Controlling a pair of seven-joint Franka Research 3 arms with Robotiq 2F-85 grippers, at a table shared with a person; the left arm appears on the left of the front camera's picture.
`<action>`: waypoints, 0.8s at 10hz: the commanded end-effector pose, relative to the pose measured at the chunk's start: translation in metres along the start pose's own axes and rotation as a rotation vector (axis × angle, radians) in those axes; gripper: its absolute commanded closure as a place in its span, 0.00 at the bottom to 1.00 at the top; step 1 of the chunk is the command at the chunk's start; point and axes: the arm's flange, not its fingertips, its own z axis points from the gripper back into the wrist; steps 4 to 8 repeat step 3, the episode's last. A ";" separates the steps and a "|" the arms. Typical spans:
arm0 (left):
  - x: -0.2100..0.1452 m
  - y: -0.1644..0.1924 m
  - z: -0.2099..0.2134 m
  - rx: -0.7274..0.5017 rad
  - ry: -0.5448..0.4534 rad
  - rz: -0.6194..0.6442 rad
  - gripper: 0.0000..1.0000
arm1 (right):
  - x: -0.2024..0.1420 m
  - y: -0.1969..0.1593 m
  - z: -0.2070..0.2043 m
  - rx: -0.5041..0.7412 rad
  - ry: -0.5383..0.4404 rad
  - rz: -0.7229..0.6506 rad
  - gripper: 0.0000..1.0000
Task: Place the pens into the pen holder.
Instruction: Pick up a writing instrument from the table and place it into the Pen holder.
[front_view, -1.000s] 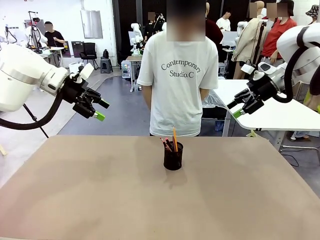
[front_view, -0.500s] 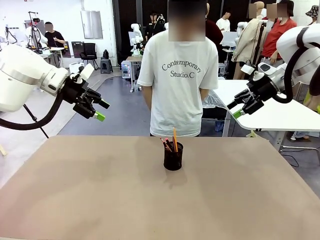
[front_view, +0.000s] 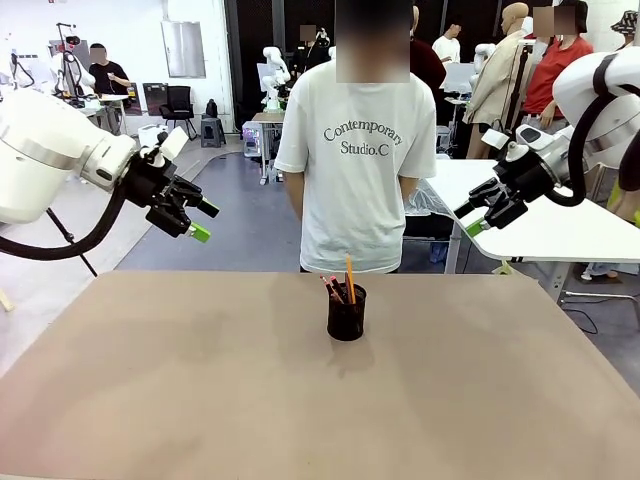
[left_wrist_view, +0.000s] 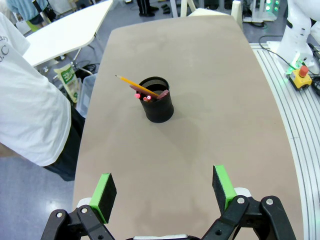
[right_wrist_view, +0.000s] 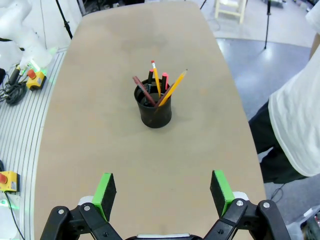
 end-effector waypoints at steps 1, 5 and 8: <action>0.002 -0.001 0.002 -0.003 0.012 0.011 0.00 | 0.001 0.002 0.000 0.000 0.001 0.000 0.00; 0.002 -0.001 0.002 -0.003 0.012 0.011 0.00 | 0.001 0.002 0.000 0.000 0.001 0.000 0.00; 0.002 -0.001 0.002 -0.003 0.012 0.011 0.00 | 0.001 0.002 0.000 0.000 0.001 0.000 0.00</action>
